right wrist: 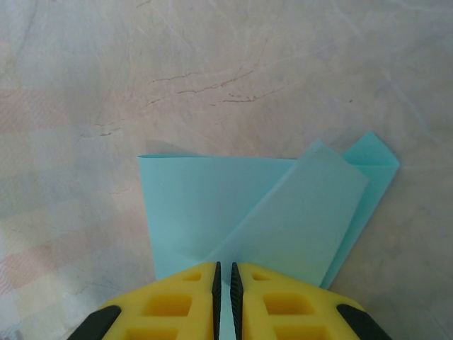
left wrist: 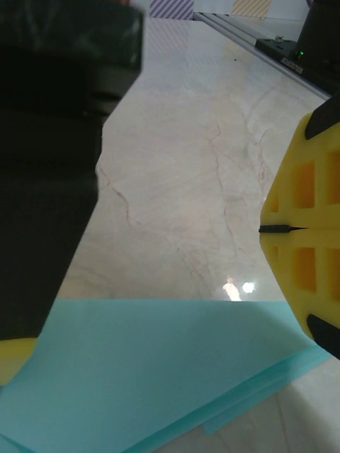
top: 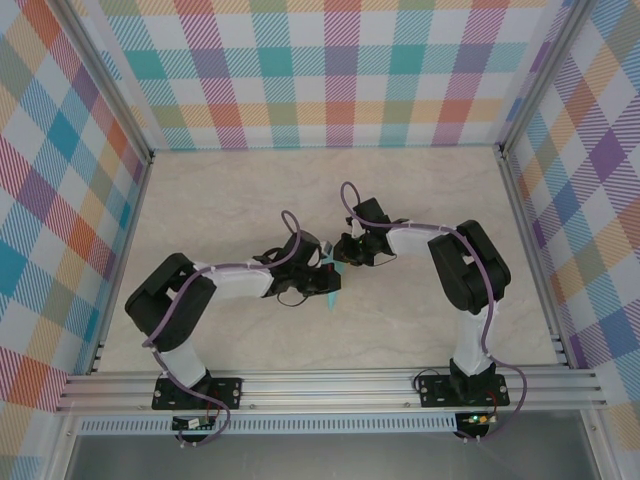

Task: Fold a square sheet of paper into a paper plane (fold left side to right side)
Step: Fold the wing for the fifth time at the center of the table.

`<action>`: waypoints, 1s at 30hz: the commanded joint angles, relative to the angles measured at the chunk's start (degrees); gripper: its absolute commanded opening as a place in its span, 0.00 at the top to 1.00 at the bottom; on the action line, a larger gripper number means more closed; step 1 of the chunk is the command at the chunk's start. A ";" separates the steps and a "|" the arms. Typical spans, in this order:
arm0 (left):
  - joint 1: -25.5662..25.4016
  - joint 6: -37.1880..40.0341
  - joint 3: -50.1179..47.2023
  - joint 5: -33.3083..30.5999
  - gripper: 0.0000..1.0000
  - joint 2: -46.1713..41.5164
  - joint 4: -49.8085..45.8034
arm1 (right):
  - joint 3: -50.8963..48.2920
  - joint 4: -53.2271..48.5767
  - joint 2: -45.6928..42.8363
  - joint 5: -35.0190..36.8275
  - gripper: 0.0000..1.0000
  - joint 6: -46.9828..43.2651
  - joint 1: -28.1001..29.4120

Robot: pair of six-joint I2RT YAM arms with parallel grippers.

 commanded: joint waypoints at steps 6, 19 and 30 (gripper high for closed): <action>1.57 2.93 2.77 2.04 1.00 4.29 0.06 | -1.49 -5.02 0.98 2.82 0.84 -1.44 0.37; 1.83 2.37 -1.20 1.37 1.00 5.56 1.43 | -0.07 -8.35 2.21 4.28 0.84 -1.61 0.45; 1.07 -1.45 -10.34 3.96 1.00 1.91 6.57 | 1.14 -8.74 3.16 3.62 0.84 -1.89 0.04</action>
